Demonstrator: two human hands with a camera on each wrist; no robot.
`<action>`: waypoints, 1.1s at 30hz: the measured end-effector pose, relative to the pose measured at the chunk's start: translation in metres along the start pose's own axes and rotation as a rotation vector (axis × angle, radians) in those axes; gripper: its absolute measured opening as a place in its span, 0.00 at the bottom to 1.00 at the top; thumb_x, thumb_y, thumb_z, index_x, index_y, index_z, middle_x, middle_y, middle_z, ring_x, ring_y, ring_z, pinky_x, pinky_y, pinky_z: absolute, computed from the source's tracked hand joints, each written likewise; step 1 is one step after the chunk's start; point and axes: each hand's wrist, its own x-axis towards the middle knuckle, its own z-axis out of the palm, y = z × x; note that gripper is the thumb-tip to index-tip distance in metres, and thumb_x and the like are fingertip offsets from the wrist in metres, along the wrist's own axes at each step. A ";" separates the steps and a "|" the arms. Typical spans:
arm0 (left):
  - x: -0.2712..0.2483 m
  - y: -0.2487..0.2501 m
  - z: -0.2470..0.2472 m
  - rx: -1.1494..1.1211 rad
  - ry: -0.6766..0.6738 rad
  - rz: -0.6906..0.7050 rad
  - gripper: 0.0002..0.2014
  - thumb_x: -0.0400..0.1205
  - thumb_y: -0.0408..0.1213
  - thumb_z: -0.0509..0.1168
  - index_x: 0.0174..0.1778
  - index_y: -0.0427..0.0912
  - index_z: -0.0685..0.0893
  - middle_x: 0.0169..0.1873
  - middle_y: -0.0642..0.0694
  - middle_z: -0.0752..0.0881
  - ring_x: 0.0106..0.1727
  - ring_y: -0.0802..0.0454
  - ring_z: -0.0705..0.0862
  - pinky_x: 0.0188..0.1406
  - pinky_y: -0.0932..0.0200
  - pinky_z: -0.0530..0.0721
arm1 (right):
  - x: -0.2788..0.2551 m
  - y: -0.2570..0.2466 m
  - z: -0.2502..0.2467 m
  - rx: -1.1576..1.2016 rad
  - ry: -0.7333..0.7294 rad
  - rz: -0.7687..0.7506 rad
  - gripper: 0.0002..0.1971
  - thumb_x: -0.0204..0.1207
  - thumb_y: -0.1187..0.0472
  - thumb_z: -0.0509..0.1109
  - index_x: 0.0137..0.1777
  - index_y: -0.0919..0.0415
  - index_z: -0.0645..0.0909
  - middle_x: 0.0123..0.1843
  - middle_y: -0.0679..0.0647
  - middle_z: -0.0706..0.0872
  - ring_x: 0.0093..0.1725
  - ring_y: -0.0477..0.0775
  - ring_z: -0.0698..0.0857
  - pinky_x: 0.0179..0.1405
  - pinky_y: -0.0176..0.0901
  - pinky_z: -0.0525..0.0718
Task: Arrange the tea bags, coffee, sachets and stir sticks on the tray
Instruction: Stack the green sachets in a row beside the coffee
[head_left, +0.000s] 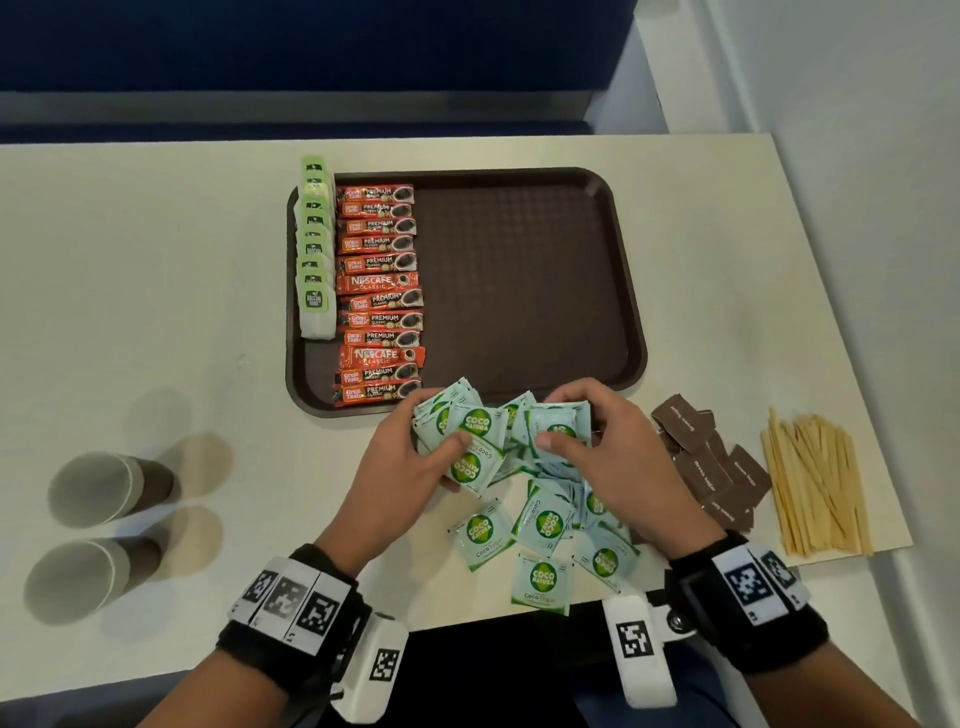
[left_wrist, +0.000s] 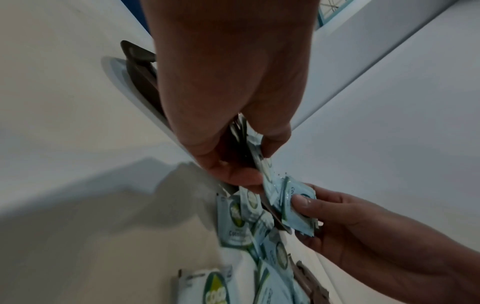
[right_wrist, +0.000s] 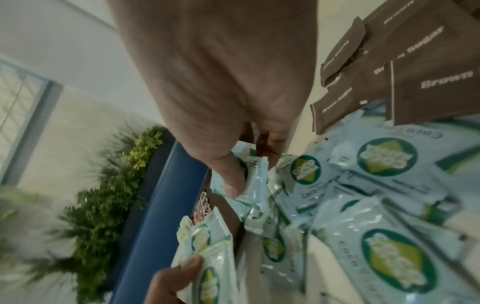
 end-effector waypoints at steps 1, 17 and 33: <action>0.000 0.003 -0.001 -0.046 0.006 -0.008 0.16 0.89 0.30 0.73 0.68 0.53 0.83 0.54 0.50 0.97 0.48 0.48 0.98 0.35 0.51 0.97 | 0.002 -0.003 -0.002 0.055 0.018 0.005 0.13 0.79 0.57 0.84 0.57 0.43 0.85 0.49 0.46 0.95 0.49 0.50 0.94 0.55 0.62 0.93; 0.036 0.072 -0.009 -0.473 -0.008 0.102 0.17 0.93 0.24 0.53 0.73 0.41 0.81 0.56 0.46 0.96 0.59 0.37 0.95 0.52 0.38 0.98 | 0.037 -0.079 0.022 0.323 -0.006 -0.115 0.15 0.86 0.54 0.78 0.70 0.41 0.86 0.61 0.46 0.94 0.61 0.44 0.93 0.63 0.45 0.91; 0.085 0.089 -0.043 -0.403 -0.037 0.093 0.21 0.86 0.33 0.77 0.74 0.42 0.82 0.62 0.43 0.95 0.60 0.40 0.96 0.49 0.39 0.98 | 0.082 -0.109 0.038 0.424 0.171 -0.108 0.20 0.68 0.61 0.91 0.58 0.51 0.91 0.50 0.57 0.95 0.54 0.55 0.95 0.59 0.44 0.93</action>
